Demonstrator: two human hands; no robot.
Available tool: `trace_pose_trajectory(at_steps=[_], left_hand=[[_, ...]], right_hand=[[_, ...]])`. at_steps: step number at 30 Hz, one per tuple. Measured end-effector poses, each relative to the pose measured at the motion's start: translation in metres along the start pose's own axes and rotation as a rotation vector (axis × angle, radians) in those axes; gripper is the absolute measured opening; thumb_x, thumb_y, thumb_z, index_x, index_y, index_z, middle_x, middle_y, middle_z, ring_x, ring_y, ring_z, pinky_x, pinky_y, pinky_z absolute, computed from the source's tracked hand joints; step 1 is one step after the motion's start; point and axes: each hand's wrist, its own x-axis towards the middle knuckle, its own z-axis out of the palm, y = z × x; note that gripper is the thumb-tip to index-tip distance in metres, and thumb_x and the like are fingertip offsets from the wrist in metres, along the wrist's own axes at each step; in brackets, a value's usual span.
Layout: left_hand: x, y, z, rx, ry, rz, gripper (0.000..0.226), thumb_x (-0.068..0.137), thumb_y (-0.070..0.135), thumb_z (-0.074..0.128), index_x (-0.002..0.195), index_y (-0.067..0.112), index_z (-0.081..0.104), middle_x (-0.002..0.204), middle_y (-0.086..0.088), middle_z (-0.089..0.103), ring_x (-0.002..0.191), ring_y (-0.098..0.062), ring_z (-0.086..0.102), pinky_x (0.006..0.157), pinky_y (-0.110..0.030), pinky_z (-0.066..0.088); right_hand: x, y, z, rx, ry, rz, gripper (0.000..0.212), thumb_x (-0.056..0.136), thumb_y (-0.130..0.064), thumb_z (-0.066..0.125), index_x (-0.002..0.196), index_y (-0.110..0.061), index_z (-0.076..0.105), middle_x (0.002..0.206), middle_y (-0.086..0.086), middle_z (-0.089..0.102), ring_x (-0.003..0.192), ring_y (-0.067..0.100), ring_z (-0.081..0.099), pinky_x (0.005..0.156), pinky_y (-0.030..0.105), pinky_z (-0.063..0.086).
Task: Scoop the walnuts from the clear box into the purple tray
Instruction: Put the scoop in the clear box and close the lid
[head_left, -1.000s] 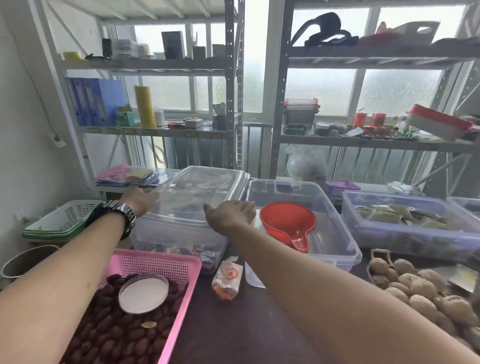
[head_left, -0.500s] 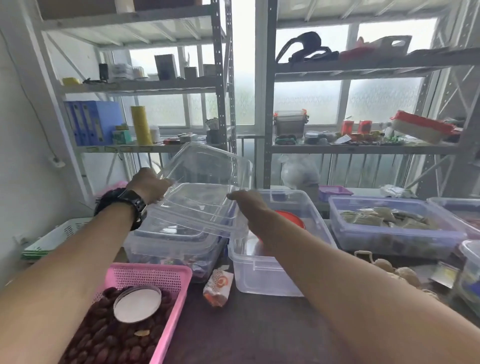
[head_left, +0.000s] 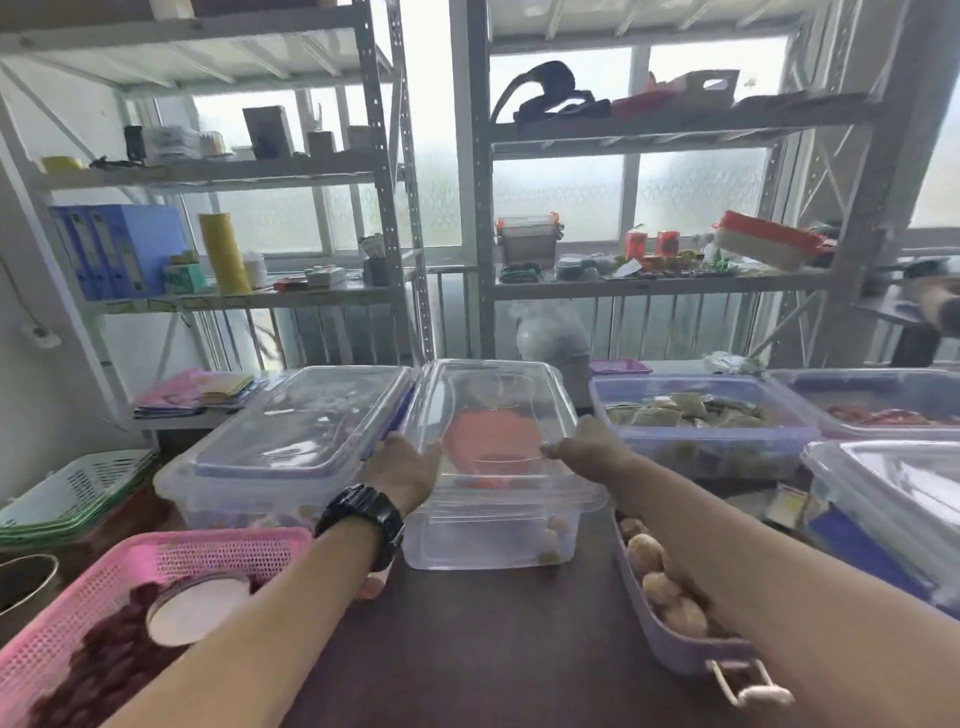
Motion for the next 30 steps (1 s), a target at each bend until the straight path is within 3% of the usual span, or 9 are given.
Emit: trace_pose_trajectory(at_steps=[6, 11, 14, 16, 19, 22, 25, 28, 30], left_hand=[[0.008, -0.003, -0.006, -0.051, -0.05, -0.02, 0.065, 0.095, 0.048, 0.05, 0.13, -0.006, 0.053, 0.128, -0.021, 0.061, 0.114, -0.036, 0.06, 0.096, -0.039, 0.047], [0.016, -0.017, -0.004, -0.076, -0.099, 0.016, 0.072, 0.092, 0.053, 0.055, 0.129, -0.009, 0.053, 0.128, -0.024, 0.06, 0.112, -0.036, 0.06, 0.085, -0.037, 0.047], [0.015, -0.013, -0.003, -0.072, -0.131, -0.012, 0.074, 0.094, 0.053, 0.051, 0.137, -0.007, 0.045, 0.139, -0.022, 0.053, 0.122, -0.037, 0.054, 0.099, -0.04, 0.045], [0.014, -0.009, -0.003, -0.075, -0.14, -0.038, 0.077, 0.095, 0.053, 0.05, 0.142, -0.006, 0.039, 0.145, -0.021, 0.047, 0.129, -0.036, 0.047, 0.106, -0.041, 0.039], [0.009, -0.005, -0.005, -0.034, -0.137, -0.043, 0.079, 0.095, 0.054, 0.05, 0.144, -0.007, 0.036, 0.147, -0.021, 0.044, 0.134, -0.035, 0.043, 0.107, -0.037, 0.035], [0.002, -0.003, -0.01, -0.017, -0.152, -0.04, 0.073, 0.097, 0.052, 0.046, 0.144, -0.004, 0.039, 0.143, -0.023, 0.046, 0.128, -0.035, 0.048, 0.097, -0.035, 0.039], [-0.006, 0.003, -0.012, -0.068, -0.115, -0.047, 0.059, 0.102, 0.044, 0.041, 0.148, 0.007, 0.035, 0.149, -0.027, 0.036, 0.129, -0.04, 0.047, 0.104, -0.041, 0.04], [-0.01, 0.001, -0.008, -0.125, -0.111, -0.1, 0.074, 0.097, 0.048, 0.048, 0.149, -0.001, 0.029, 0.152, -0.023, 0.035, 0.135, -0.039, 0.041, 0.111, -0.044, 0.035], [-0.005, -0.003, -0.006, -0.241, -0.101, -0.126, 0.078, 0.09, 0.048, 0.057, 0.144, -0.004, 0.038, 0.141, -0.023, 0.049, 0.125, -0.037, 0.052, 0.104, -0.045, 0.044]], right_hand=[[0.001, 0.002, 0.0, -0.004, -0.013, -0.057, 0.058, 0.084, -0.038, 0.07, 0.119, 0.004, 0.052, 0.108, 0.017, 0.059, 0.099, 0.03, 0.057, 0.074, 0.032, 0.042], [-0.011, 0.017, -0.009, -0.015, -0.073, -0.124, 0.039, 0.083, -0.039, 0.07, 0.07, -0.014, 0.044, 0.071, 0.004, 0.045, 0.062, 0.018, 0.044, 0.052, 0.027, 0.034], [-0.011, 0.019, -0.008, 0.0, -0.066, -0.11, 0.037, 0.087, -0.038, 0.066, 0.094, -0.006, 0.05, 0.077, 0.005, 0.048, 0.064, 0.016, 0.045, 0.052, 0.027, 0.037], [-0.01, 0.016, -0.003, 0.017, -0.06, -0.08, 0.049, 0.093, -0.036, 0.058, 0.121, 0.003, 0.044, 0.094, 0.011, 0.049, 0.08, 0.02, 0.049, 0.059, 0.028, 0.04], [-0.011, 0.012, 0.003, 0.064, -0.005, -0.058, 0.053, 0.098, -0.027, 0.05, 0.135, 0.008, 0.037, 0.106, 0.015, 0.044, 0.092, 0.021, 0.04, 0.074, 0.03, 0.035], [-0.015, 0.01, 0.004, 0.062, 0.015, -0.041, 0.053, 0.099, -0.028, 0.047, 0.137, 0.007, 0.033, 0.12, 0.024, 0.049, 0.095, 0.024, 0.043, 0.079, 0.035, 0.038], [-0.017, 0.007, 0.001, 0.034, 0.004, -0.03, 0.055, 0.098, -0.031, 0.048, 0.135, 0.006, 0.031, 0.127, 0.023, 0.05, 0.113, 0.032, 0.053, 0.082, 0.037, 0.043], [-0.015, 0.006, 0.0, -0.012, 0.036, -0.079, 0.046, 0.097, -0.03, 0.051, 0.126, 0.006, 0.043, 0.108, 0.017, 0.052, 0.112, 0.035, 0.055, 0.082, 0.034, 0.042], [-0.013, 0.008, -0.001, -0.001, 0.058, -0.121, 0.036, 0.097, -0.027, 0.052, 0.116, 0.003, 0.051, 0.096, 0.012, 0.053, 0.098, 0.032, 0.056, 0.072, 0.029, 0.04]])
